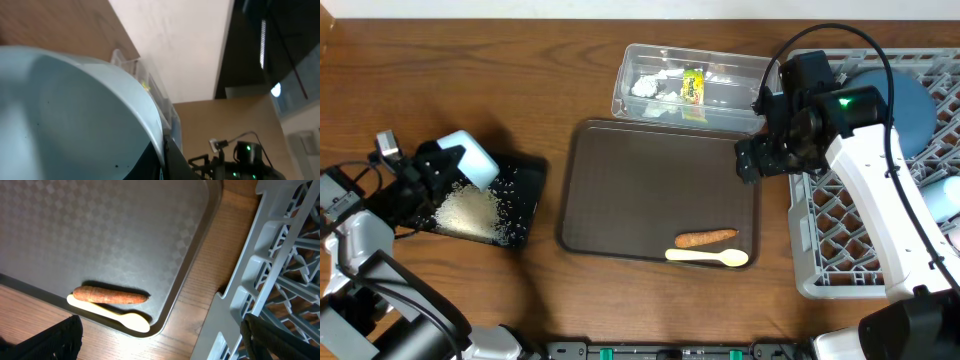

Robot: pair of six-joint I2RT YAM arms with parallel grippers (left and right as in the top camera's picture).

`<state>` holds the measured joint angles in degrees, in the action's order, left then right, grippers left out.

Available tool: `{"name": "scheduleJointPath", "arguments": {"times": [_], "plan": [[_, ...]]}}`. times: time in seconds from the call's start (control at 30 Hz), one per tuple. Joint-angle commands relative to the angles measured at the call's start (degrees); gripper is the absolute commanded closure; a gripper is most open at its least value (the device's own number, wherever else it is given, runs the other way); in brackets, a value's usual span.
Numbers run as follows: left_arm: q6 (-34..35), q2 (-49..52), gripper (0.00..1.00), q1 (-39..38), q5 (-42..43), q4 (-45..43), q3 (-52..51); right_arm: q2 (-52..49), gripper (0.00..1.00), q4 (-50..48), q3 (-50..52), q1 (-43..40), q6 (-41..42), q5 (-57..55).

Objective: Sort waste into correct bins and load items into the dishwasher rack
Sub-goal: 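Keep tipping the bowl to empty it, then turn it upright, then carry the empty bowl with the left gripper onto the brown tray and release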

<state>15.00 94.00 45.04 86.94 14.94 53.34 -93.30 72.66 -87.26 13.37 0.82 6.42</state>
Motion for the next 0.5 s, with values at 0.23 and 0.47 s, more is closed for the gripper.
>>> {"name": "scheduleJointPath", "arguments": {"times": [0.23, 0.47], "plan": [[-0.76, -4.87, 0.94, -17.66, 2.97, -4.35, 0.79, 1.16, 0.01, 0.22, 0.00, 0.20, -0.66, -0.39], [0.76, -6.64, 0.94, -35.82, -13.14, -4.92, 0.79, 1.16, 0.01, 0.44, 0.00, 0.20, -0.63, -0.37]]}}
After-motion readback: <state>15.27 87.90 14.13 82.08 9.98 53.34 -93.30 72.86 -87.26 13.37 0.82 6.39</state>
